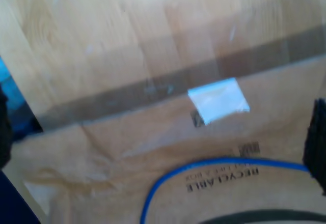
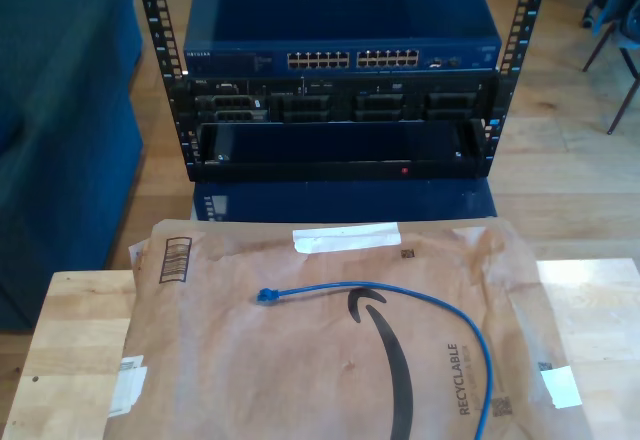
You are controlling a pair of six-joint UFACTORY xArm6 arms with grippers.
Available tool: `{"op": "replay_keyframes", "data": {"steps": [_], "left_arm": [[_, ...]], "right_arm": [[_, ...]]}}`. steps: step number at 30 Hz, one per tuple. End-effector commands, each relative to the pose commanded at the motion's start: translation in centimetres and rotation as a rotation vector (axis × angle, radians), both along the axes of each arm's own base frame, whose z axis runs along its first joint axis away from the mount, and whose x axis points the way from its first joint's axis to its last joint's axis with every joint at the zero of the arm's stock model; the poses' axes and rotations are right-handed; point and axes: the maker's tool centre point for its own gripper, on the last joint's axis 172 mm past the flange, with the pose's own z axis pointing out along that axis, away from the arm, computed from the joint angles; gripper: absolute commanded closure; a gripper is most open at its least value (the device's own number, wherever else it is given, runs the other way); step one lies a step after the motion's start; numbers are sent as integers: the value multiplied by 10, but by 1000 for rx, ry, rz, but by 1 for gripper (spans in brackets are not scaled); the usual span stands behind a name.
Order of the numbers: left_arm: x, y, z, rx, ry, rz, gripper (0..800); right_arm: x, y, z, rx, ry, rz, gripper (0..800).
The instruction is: Grab the cable and plug it in
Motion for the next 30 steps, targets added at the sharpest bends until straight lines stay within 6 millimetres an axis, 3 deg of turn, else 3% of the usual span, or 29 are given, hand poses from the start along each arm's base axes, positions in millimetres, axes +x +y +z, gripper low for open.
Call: {"op": "replay_keyframes", "data": {"steps": [6, 10, 18, 22, 30], "left_arm": [[28, -23, 4, 28, 19, -10, 0], [35, -36, 2, 38, 38, -10, 0], [51, -39, 6, 55, 30, -11, 0], [58, -35, 9, 63, 25, 1, 0], [66, -52, 6, 69, 37, -19, 0]], "right_arm": [[35, 87, 1, 0, 21, 115, 4], [53, 149, -1, -4, 1, 180, 4], [88, 245, -32, -7, -13, 272, 4], [102, 278, -60, -7, -29, 299, 4], [119, 315, -117, -11, -28, 289, 6]]}}
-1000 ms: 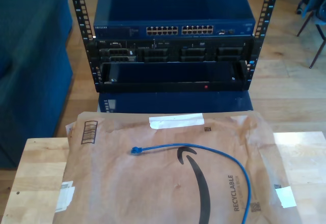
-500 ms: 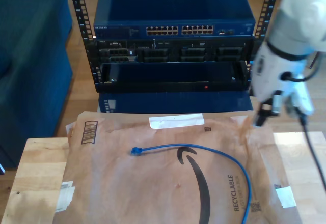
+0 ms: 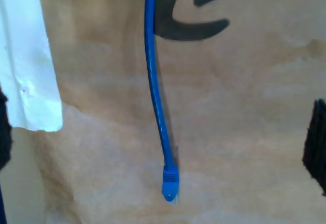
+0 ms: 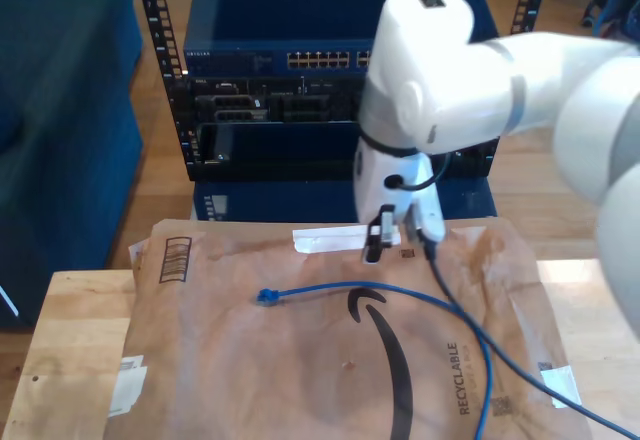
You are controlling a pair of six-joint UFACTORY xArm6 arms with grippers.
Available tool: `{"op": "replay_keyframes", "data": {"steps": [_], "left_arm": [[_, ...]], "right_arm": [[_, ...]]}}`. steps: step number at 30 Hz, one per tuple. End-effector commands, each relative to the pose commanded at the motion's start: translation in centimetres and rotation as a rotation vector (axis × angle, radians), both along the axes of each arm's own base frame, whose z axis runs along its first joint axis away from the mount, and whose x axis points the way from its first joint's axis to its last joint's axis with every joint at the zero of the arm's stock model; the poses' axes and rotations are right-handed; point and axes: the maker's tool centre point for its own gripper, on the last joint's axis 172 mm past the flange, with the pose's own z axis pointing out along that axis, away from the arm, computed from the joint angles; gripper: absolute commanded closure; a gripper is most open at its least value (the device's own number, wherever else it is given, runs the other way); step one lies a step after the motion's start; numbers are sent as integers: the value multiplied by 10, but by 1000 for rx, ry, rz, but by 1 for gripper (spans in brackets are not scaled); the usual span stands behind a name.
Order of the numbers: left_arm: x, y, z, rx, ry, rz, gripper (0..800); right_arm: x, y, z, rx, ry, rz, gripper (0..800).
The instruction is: Grab the cable and plug it in
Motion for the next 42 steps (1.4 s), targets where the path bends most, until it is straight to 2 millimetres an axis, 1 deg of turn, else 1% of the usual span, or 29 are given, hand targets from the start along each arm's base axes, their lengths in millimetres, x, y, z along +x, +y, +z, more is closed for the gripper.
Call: {"op": "replay_keyframes", "data": {"steps": [1, 3, 4, 8, 10, 11, 14, 16, 17, 19, 21, 23, 26, 28, 29, 31, 32, 33, 34, 37, 39, 40, 42], "left_arm": [[2, -3, 0, 2, 0, -5, 0], [4, -7, -1, 7, -1, -11, 0], [8, -10, -2, 10, -6, -20, 0], [23, -14, -20, 19, -5, -26, 0], [31, -22, -24, 26, -12, -44, 0], [32, -27, -25, 27, -10, -55, 0], [36, -42, -26, 31, -4, -85, 0], [38, -50, -26, 34, -2, -98, 0], [39, -53, -26, 37, -2, -100, 0], [42, -58, -26, 42, -8, -104, 0], [45, -60, -28, 45, -18, -111, 0], [44, -60, -34, 40, 1, -111, 0], [45, -60, -36, 39, 4, -111, 0], [45, -60, -36, 39, 4, -111, 0], [45, -60, -35, 40, 2, -111, 0], [53, -58, -28, 45, -17, -111, 0], [54, -58, -28, 45, -17, -111, 0], [54, -58, -28, 45, -17, -111, 0], [54, -57, -29, 44, -15, -109, 0], [54, -57, -29, 44, -15, -109, 0], [54, -57, -29, 44, -15, -109, 0], [53, -57, -29, 44, -14, -109, 0], [53, -57, -29, 44, -14, -109, 0]], "right_arm": [[1, 2, -6, -2, 3, 0, 6], [-2, 18, -16, -3, -3, 32, 6], [-4, 23, -23, -6, 2, 42, 6], [-6, 26, -46, -21, 26, 52, 7], [-15, 36, -57, -32, 42, 79, 8], [-17, 37, -61, -36, 49, 82, 8], [-21, 40, -72, -44, 67, 90, 11], [-21, 51, -78, -38, 48, 107, 24], [-20, 56, -80, -33, 37, 113, 52], [-17, 61, -85, -28, 25, 120, 71], [-16, 63, -91, -31, 29, 121, 104], [-14, 63, -96, -33, 28, 120, 138], [-10, 65, -97, -25, 11, 117, 215], [-10, 65, -98, -25, 10, 117, 239], [-9, 65, -97, -24, 9, 117, 287], [-10, 66, -97, -24, 9, 119, 340], [-10, 66, -97, -24, 9, 117, 355], [-10, 65, -98, -25, 10, 115, 396], [-10, 65, -98, -25, 10, 115, 419], [-12, 63, -102, -30, 18, 117, 457], [-12, 63, -102, -32, 17, 117, 530], [-12, 63, -102, -32, 17, 116, 549], [-9, 64, -101, -29, 7, 116, 554]]}}
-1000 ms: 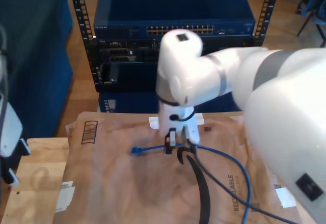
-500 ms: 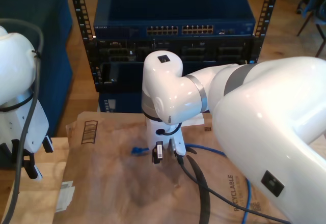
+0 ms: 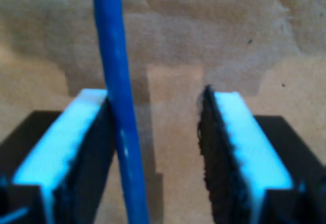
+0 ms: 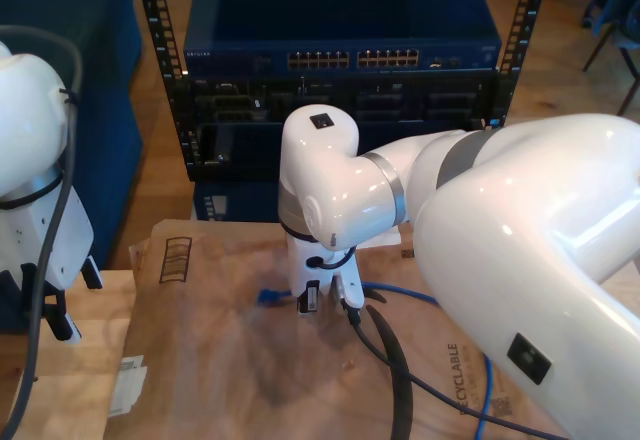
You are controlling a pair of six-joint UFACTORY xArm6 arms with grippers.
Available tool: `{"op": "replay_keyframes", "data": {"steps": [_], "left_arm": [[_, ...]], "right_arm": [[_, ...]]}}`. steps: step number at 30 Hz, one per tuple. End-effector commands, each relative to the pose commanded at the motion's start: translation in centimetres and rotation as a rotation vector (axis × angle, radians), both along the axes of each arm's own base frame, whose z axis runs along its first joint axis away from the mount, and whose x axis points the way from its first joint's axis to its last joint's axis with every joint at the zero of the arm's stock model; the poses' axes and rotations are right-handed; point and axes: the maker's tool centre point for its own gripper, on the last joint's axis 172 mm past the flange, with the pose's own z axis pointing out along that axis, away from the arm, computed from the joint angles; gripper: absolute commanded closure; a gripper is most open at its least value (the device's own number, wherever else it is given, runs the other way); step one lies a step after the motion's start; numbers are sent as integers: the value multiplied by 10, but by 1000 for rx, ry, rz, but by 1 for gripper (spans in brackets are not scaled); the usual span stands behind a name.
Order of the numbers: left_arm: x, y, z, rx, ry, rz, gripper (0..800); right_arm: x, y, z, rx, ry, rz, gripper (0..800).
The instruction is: Grab the cable and plug it in
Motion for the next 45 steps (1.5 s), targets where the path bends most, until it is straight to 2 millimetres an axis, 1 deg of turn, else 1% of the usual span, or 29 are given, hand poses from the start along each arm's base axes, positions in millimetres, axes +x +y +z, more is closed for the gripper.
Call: {"op": "replay_keyframes", "data": {"steps": [3, 7, 11, 13, 16, 19, 20, 22, 24, 25, 26, 28, 29, 33, 35, 37, 39, 41, 42, 45], "left_arm": [[2, 0, 2, 1, -5, 0, 0], [2, 0, 2, 1, -6, 0, 0], [3, 1, 3, 2, -8, 0, 0], [3, 1, 3, 2, -9, 0, 0], [2, 0, 3, 0, -6, 1, 0], [2, -1, 3, -4, -4, 4, 0], [3, -6, 3, -20, -7, 14, 0], [6, -20, 5, -72, -16, 39, 0], [17, -26, 16, -94, -44, 49, 0], [25, -29, 23, -107, -65, 56, 0], [29, -37, 27, -129, -75, 62, 0], [39, -57, 37, -174, -101, 57, 0], [42, -65, 41, -188, -110, 54, 0], [48, -94, 49, -232, -116, 58, 0], [51, -106, 56, -229, -121, 57, 0], [49, -124, 59, -243, -110, 48, 0], [51, -140, 66, -283, -116, 52, 0], [60, -152, 81, -332, -139, 65, 0], [63, -159, 89, -360, -147, 72, 0], [66, -183, 111, -445, -153, 77, 0]], "right_arm": [[3, 9, 2, 15, -29, 12, 602], [5, 13, 3, 15, -49, 28, 742], [3, 12, 0, 11, -44, 31, 792], [3, 11, 0, 10, -43, 29, 797], [3, 9, 7, 15, -49, 27, 798], [2, 2, 30, 33, -74, 15, 798], [1, -2, 37, 38, -83, 10, 798], [1, -18, 55, 46, -91, -18, 798], [-1, -32, 70, 45, -84, -41, 798], [-3, -41, 76, 44, -79, -55, 798], [-4, -50, 85, 46, -82, -71, 798], [-4, -76, 104, 52, -93, -117, 798], [-6, -89, 111, 54, -94, -140, 798], [-13, -128, 146, 57, -100, -208, 798], [-16, -148, 171, 73, -110, -255, 798], [-22, -156, 193, 105, -113, -290, 798], [-30, -158, 212, 147, -111, -319, 798], [-32, -163, 232, 180, -126, -345, 798], [-35, -166, 238, 185, -125, -351, 798], [-43, -159, 258, 223, -127, -352, 798]]}}
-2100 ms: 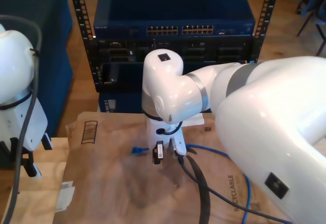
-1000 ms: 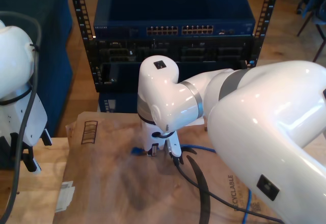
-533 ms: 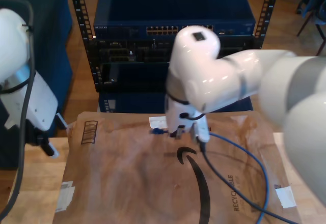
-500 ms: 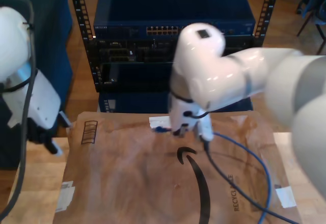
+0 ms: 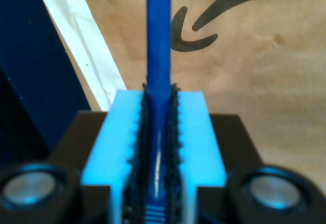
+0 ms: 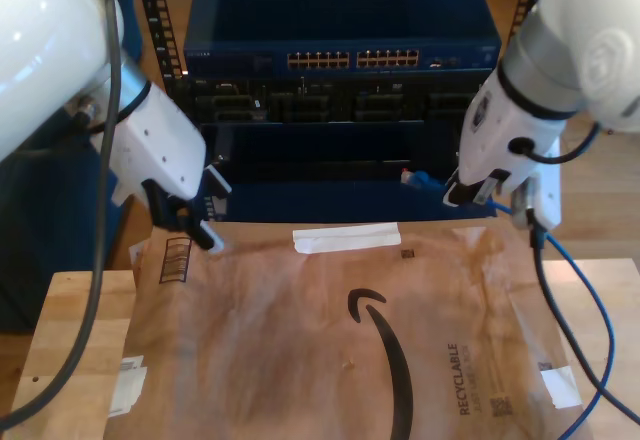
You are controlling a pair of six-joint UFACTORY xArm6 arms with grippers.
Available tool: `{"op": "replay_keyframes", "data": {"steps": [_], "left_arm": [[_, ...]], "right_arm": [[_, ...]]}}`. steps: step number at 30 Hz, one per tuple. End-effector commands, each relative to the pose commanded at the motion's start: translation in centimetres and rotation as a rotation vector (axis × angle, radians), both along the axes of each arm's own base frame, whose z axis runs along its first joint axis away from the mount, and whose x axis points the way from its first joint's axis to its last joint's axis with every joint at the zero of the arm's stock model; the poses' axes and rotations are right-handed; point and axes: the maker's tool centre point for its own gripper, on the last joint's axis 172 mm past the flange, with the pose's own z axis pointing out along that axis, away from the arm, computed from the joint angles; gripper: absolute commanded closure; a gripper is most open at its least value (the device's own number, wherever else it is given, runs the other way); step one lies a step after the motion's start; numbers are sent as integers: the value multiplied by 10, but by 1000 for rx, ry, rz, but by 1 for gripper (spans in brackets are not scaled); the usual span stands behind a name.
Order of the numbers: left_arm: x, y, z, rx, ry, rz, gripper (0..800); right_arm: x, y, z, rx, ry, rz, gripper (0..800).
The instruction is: Grab the cable and plug it in
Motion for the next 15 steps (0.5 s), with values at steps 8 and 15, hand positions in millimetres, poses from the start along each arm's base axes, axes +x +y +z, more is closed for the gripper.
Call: {"op": "replay_keyframes", "data": {"steps": [8, 15], "left_arm": [[6, -43, 46, -141, -41, -23, 0], [4, -80, 119, -322, -90, -70, 0]], "right_arm": [[-6, 4, 29, 64, -15, -17, 798], [-10, 10, 65, 162, -17, -42, 798]]}}
